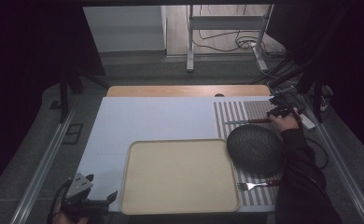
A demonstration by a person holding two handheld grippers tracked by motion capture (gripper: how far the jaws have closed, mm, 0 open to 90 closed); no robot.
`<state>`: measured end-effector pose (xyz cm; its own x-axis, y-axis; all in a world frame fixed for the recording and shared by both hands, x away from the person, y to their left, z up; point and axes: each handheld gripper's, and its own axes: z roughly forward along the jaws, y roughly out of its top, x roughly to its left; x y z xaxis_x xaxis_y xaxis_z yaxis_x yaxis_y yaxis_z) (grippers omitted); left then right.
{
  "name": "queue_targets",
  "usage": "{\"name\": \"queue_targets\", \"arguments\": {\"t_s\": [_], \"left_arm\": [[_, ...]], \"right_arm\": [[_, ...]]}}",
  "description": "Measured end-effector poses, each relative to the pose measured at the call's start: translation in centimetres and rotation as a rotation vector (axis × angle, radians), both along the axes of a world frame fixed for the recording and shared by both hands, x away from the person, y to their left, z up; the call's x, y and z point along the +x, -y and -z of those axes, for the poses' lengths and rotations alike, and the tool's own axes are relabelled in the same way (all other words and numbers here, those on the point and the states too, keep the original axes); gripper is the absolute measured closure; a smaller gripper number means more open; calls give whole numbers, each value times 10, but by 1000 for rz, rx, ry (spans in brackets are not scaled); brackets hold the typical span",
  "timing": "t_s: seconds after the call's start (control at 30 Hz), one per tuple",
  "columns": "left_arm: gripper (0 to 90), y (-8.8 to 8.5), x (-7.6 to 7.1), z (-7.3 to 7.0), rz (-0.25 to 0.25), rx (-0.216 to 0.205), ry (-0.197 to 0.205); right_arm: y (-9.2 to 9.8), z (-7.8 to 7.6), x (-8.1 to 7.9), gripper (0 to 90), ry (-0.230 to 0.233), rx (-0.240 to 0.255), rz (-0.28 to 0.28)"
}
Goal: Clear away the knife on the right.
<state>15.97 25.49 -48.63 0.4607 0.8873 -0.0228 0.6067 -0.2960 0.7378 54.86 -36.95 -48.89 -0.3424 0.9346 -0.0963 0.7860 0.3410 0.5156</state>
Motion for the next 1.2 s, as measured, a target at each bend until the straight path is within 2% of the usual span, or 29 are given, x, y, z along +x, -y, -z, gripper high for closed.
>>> {"name": "queue_targets", "arguments": {"t_s": [0.13, 0.37, 0.47, 0.63, 0.83, 1.07, 1.13, 1.17, 1.2], "left_arm": [[0, 0, 0, 0, 3, 3, 3], [0, -2, -1, 0, 2, -20, 10], [0, -2, -2, -1, 5, -20, 13], [0, -2, -2, -1, 5, -24, 15], [0, -2, -2, -1, 6, -17, 14], [0, -2, -2, -1, 4, -17, 15], [0, -2, -2, -1, 4, -16, 16], [0, -2, -2, -1, 5, -16, 16], [0, -2, -2, -1, 5, -16, 16]], "right_arm": [[0, 4, -1, 900, -32, -18, -13], [4, 5, -13, 900, -48, 12, -36], [4, 4, -19, 900, -59, 2, -43], [6, 4, -28, 900, -76, 27, -49], [4, 3, -38, 900, -92, 10, -60], [5, 2, -38, 900, -87, 25, -49], [6, 1, -38, 884, -81, 34, -45], [8, -4, -39, 841, -63, 64, -41], [8, -4, -39, 841, -63, 64, -41]]}}
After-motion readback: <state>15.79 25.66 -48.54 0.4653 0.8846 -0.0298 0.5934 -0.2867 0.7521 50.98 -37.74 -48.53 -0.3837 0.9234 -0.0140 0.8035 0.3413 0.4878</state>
